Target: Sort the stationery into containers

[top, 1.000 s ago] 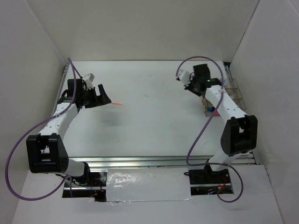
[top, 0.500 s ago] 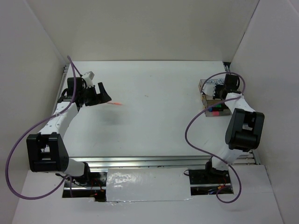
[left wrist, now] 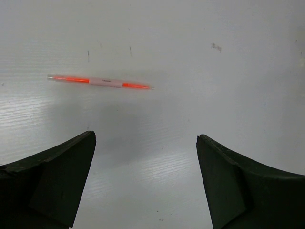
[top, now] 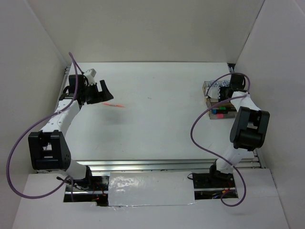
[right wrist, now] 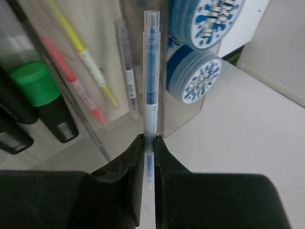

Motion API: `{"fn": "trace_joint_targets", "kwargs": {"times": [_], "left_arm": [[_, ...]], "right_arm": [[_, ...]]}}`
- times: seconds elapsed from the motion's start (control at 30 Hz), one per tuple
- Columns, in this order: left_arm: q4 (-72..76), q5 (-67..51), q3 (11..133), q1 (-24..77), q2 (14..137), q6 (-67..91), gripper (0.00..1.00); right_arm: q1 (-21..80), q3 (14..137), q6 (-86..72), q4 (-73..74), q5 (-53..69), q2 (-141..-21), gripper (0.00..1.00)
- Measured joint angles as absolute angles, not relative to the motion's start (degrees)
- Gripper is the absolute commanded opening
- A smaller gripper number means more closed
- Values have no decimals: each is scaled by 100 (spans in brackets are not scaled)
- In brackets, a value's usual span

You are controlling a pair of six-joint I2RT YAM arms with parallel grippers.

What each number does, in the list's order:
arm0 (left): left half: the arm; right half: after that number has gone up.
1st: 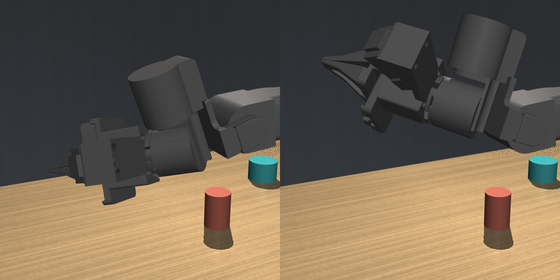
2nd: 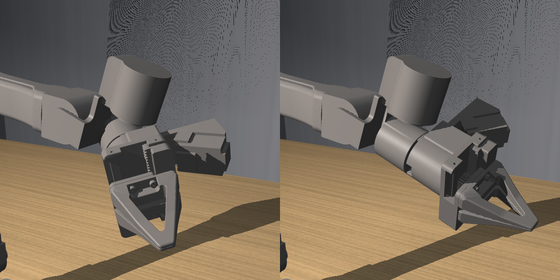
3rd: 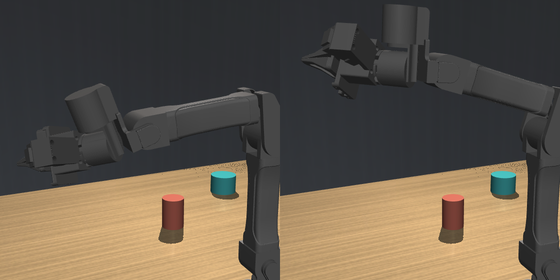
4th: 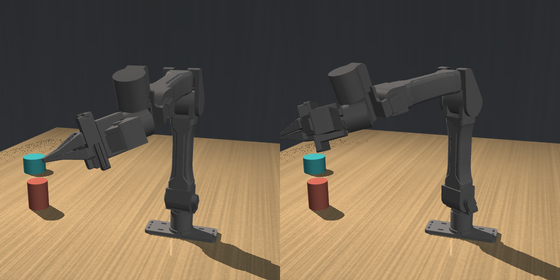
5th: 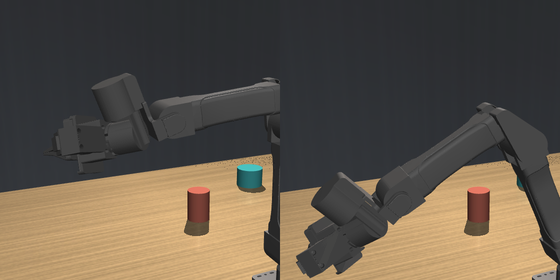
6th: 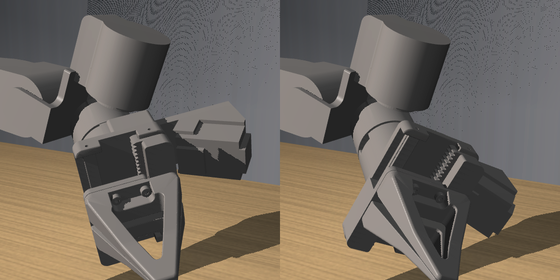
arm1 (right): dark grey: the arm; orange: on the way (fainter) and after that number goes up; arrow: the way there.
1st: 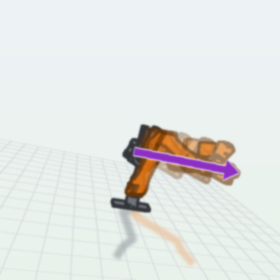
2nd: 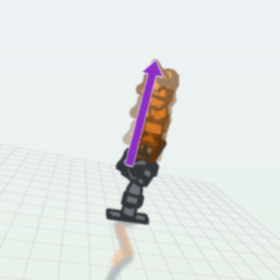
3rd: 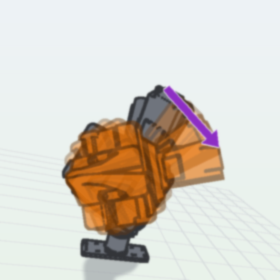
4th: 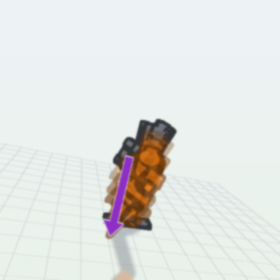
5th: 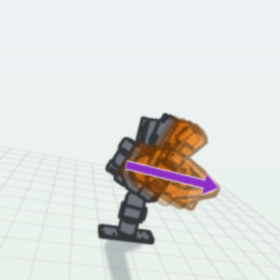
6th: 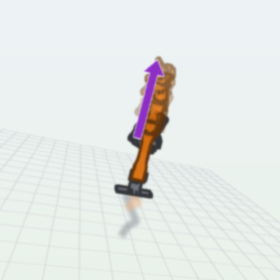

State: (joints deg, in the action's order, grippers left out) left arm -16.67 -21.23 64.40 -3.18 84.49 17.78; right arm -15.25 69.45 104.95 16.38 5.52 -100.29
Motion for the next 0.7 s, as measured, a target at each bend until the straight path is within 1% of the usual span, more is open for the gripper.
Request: {"fn": "trace_joint_targets", "kwargs": {"times": [0.07,0.13,0.17,0.27,0.37,0.43,0.47,0.5,0.53,0.7], "left_arm": [[-1715,-2128,6560,-318,8514,1673,99],[-1750,-2132,6652,-318,8552,1568,99],[-1774,-2137,6685,-318,8554,1485,99],[-1844,-2202,6801,-318,8567,1160,99],[-1955,-2346,6952,-318,8626,661,99],[-2053,-2482,7061,-318,8685,248,99],[-2102,-2547,7120,-318,8720,-19,99],[-2158,-2589,7181,-316,8761,-242,98],[-2246,-2633,7277,-311,8814,-495,96],[-2685,-2856,7848,-270,9268,-2228,82]], "right_arm": [[-1514,6945,10497,1763,510,-10040,5],[-1505,6945,10508,1822,456,-10071,12],[-1498,6952,10510,1859,419,-10088,19],[-1459,7109,10490,2016,309,-10230,31],[-1411,7223,10490,2018,224,-10337,35],[-1400,7240,10495,2018,189,-10366,39],[-1391,7240,10495,2023,172,-10374,44],[-1385,7242,10497,2021,158,-10374,47],[-1385,7242,10488,2023,148,-10374,47],[-1313,7260,10180,2058,224,-10363,48]]}}
